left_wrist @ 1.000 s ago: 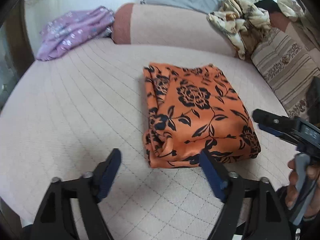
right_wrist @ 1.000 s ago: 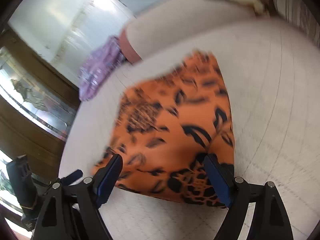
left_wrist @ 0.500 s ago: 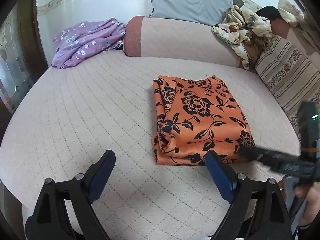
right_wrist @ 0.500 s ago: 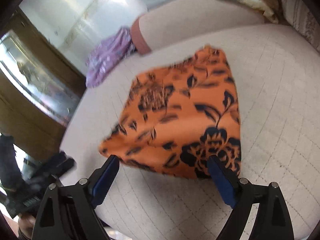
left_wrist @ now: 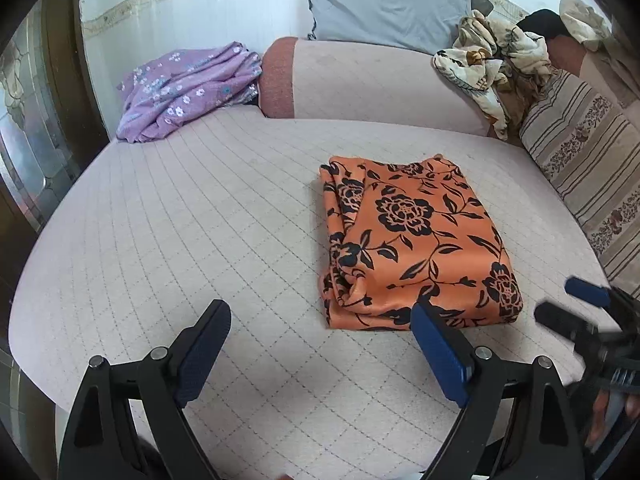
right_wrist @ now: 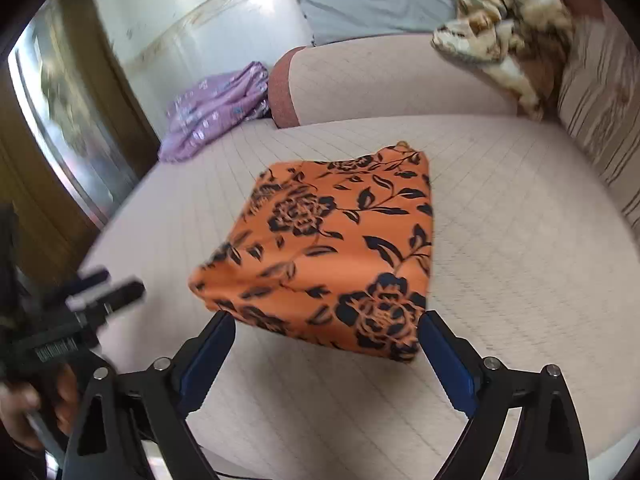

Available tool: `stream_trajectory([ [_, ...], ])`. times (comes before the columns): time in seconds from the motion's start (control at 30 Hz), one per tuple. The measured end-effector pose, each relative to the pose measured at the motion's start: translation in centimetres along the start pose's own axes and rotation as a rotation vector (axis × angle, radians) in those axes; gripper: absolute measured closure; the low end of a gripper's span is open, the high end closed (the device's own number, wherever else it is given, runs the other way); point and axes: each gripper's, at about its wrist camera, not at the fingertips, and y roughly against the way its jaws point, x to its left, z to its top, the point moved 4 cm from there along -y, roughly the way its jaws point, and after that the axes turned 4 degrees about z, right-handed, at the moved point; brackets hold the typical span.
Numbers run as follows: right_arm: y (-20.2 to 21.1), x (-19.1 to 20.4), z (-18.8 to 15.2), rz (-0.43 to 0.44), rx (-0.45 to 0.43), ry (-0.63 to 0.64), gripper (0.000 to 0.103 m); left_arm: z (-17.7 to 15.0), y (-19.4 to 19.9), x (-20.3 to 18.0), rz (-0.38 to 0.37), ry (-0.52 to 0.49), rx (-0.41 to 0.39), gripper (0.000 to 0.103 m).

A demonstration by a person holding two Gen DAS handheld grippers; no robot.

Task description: Fold small clothes

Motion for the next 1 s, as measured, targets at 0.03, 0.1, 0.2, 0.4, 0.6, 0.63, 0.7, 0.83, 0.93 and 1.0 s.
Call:
stream_trajectory([
  [0.03,0.1,0.3,-0.4,-0.017,0.007,0.014,0.008,0.0,0.0,0.0,0.003,0.0,-0.001,0.011],
  [0.1,0.1,0.6,-1.2,-0.048,0.023,0.02,0.008,0.0,-0.1,0.0,-0.007,0.01,0.002,0.011],
  [0.2,0.3,1.0,-1.8,-0.085,0.009,0.025,0.008,0.1,-0.3,-0.1,0.021,0.005,0.021,0.011],
  [0.4,0.3,0.5,-1.4,-0.159,0.005,-0.01,0.007,0.7,0.4,-0.5,0.003,0.01,-0.024,0.004],
  [0.6,0.0,0.1,-1.1,-0.208,0.024,-0.013,0.007,1.1,-0.2,-1.4,0.033,-0.001,-0.023,0.002],
  [0.63,-0.1,0.1,-1.2,-0.205,0.027,-0.011,0.007,1.1,-0.3,-1.5,0.028,0.0,-0.019,0.002],
  [0.7,-0.2,0.1,-1.3,-0.207,0.032,-0.011,0.007,1.1,-0.5,-1.8,0.018,-0.002,-0.016,0.002],
  [0.83,-0.3,0.1,-1.1,-0.208,0.033,-0.008,0.007,1.4,-0.7,-2.1,0.029,-0.014,-0.016,0.002],
  [0.93,-0.4,-0.1,-0.8,-0.209,0.031,-0.007,0.007,1.6,-0.8,-2.3,0.039,-0.02,-0.02,0.002],
  [1.0,-0.4,-0.1,-0.5,-0.21,0.03,-0.003,0.007,1.8,-0.9,-2.4,0.034,-0.018,-0.018,0.002],
])
